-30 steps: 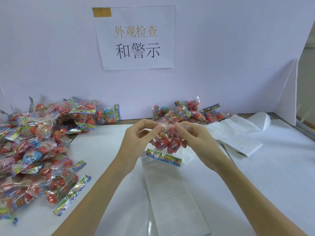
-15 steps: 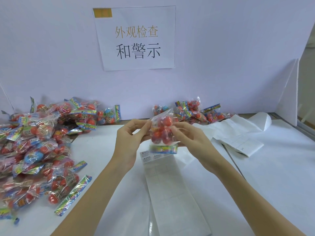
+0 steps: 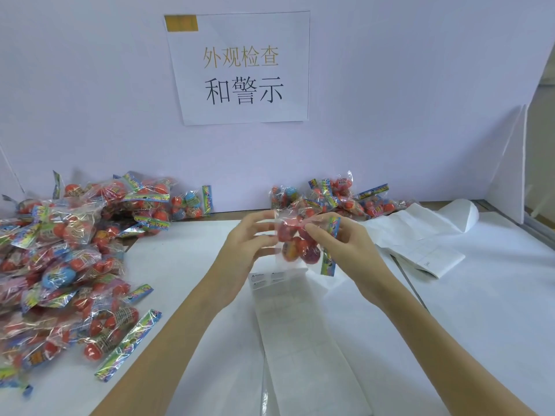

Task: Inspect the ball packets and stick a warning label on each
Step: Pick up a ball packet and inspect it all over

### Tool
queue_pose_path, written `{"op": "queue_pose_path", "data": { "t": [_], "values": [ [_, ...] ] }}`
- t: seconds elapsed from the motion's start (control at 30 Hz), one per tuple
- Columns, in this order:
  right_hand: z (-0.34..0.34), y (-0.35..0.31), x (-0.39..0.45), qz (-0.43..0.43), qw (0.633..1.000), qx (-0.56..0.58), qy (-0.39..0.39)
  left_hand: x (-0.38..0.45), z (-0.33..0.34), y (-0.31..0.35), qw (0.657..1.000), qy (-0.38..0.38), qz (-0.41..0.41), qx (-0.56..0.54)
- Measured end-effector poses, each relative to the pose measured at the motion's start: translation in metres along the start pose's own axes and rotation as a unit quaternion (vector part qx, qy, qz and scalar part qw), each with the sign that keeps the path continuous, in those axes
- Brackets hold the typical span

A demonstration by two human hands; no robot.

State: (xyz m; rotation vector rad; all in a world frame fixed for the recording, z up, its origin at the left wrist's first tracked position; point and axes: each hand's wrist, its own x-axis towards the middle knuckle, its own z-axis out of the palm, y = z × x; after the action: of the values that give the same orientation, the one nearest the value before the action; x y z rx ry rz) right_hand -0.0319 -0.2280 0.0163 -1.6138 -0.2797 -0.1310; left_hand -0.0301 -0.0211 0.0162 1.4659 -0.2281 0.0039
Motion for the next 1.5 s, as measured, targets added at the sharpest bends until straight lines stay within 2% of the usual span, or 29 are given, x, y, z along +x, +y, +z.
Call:
{"op": "queue_pose_path", "data": {
  "t": [0.07,0.17,0.37,0.57,0.67,0.73,0.83,0.9,0.93,1.0,1.07,1.13,1.2,1.27,1.3,1.37,1.43,1.5],
  "values": [
    [0.0,0.0,-0.001,0.034,0.999,0.013,-0.02,-0.002,0.002,0.0,1.0,-0.015,0.016,0.009],
    [0.002,-0.001,-0.003,0.037,0.999,-0.022,-0.011,-0.002,0.002,-0.003,0.999,0.031,0.029,0.021],
    [-0.002,-0.003,-0.004,-0.1,0.978,-0.178,0.037,-0.001,-0.004,-0.004,0.999,0.031,0.009,0.042],
    [-0.002,-0.005,-0.003,-0.055,0.991,-0.121,0.015,0.0,-0.005,0.001,0.999,0.041,0.001,0.001],
    [-0.001,-0.001,0.0,-0.065,0.986,-0.155,0.012,-0.002,-0.004,0.002,0.997,0.07,0.021,0.019],
    [-0.001,0.001,0.003,-0.075,0.981,-0.176,0.042,-0.003,-0.005,0.003,0.993,0.101,0.047,0.026],
    [-0.003,0.003,0.002,-0.052,0.973,-0.175,0.142,-0.002,-0.004,0.002,0.983,0.117,0.131,0.045],
    [-0.007,0.002,0.005,0.024,0.985,-0.117,0.124,-0.003,0.0,0.002,0.973,0.103,0.192,0.073],
    [-0.009,0.0,0.006,0.088,0.993,-0.037,0.074,-0.004,0.004,0.001,0.965,0.095,0.223,0.099],
    [-0.011,-0.005,0.005,0.191,0.972,0.133,-0.018,-0.005,0.008,0.0,0.949,0.063,0.269,0.154],
    [-0.014,-0.003,0.005,0.197,0.957,0.207,-0.04,-0.006,0.008,-0.001,0.932,0.003,0.296,0.211],
    [-0.015,0.001,0.006,0.144,0.97,0.197,-0.02,-0.007,0.004,-0.001,0.919,-0.046,0.277,0.275],
    [-0.015,0.003,0.008,0.114,0.977,0.179,-0.007,-0.008,-0.002,-0.001,0.919,-0.073,0.225,0.316],
    [-0.016,0.003,0.007,0.11,0.978,0.175,-0.01,-0.01,-0.004,0.0,0.952,-0.104,0.148,0.245],
    [-0.014,0.002,0.006,0.107,0.98,0.167,-0.013,-0.01,-0.002,0.002,0.976,-0.098,0.109,0.163],
    [-0.011,-0.002,0.003,0.104,0.982,0.158,-0.022,-0.008,0.001,0.002,0.996,-0.029,0.061,0.054],
    [-0.008,-0.006,0.0,0.104,0.984,0.137,-0.041,-0.005,0.001,0.001,0.996,0.042,0.062,0.055],
    [-0.007,-0.008,-0.001,0.105,0.987,0.097,-0.074,-0.003,-0.002,-0.001,0.993,0.058,0.067,0.081]
  ]
}}
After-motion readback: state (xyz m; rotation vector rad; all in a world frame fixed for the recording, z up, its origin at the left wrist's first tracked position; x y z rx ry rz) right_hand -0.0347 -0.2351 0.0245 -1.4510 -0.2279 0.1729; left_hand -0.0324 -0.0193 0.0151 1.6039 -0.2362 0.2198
